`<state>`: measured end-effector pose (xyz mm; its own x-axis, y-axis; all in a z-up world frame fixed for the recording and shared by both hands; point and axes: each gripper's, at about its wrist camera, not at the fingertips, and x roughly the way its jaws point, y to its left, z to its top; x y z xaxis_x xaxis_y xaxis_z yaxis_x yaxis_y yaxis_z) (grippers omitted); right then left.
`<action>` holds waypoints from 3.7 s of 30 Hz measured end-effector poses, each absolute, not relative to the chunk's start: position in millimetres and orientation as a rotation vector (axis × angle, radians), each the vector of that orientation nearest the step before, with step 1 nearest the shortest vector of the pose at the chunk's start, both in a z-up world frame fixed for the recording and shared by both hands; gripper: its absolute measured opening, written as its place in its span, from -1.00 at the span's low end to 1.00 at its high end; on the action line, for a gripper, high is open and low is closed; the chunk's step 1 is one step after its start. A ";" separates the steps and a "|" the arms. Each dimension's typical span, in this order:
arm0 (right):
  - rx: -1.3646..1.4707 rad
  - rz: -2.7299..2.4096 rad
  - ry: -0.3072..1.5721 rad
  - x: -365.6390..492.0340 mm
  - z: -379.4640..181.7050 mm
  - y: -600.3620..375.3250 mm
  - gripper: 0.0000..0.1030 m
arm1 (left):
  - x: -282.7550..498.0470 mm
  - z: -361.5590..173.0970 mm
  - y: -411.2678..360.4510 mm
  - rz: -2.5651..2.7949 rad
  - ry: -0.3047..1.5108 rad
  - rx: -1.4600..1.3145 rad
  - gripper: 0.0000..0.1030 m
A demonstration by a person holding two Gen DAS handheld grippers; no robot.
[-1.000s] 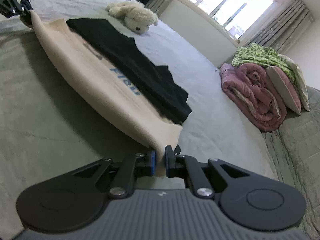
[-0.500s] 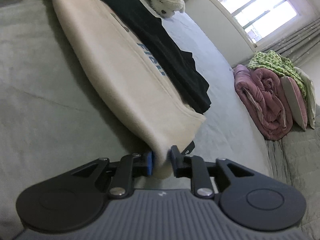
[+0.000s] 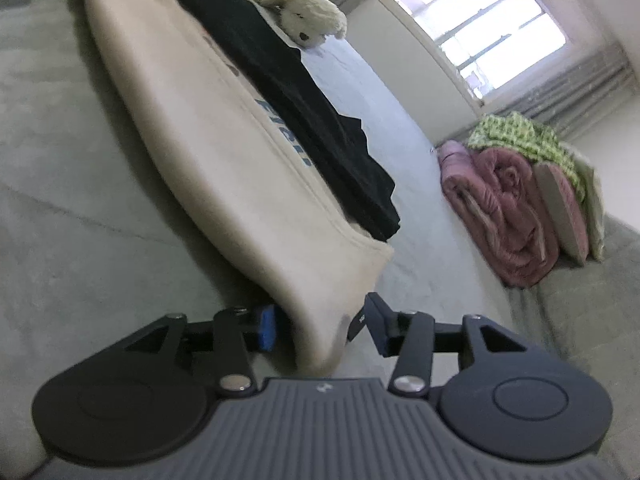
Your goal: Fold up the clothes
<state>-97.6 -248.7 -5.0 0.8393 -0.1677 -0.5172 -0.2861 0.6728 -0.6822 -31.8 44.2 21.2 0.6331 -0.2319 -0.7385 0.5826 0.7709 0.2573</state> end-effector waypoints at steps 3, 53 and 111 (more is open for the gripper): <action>-0.833 0.097 0.588 -97.5 -3.8 -256.7 -0.04 | -32.5 19.8 44.0 -0.493 0.748 0.521 -0.82; -0.675 0.127 0.561 -118.8 37.2 -265.7 -0.90 | -50.3 38.3 38.6 -0.364 0.687 0.519 -0.89; -0.276 0.061 0.706 114.7 63.8 -311.7 -0.85 | 204.5 62.0 19.3 -0.346 0.831 0.268 -0.79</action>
<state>114.7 -311.7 63.8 0.7608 -0.0375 -0.6479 -0.1484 0.9618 -0.2300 204.5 19.3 62.0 0.6235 -0.1937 -0.7574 0.4006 0.9111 0.0967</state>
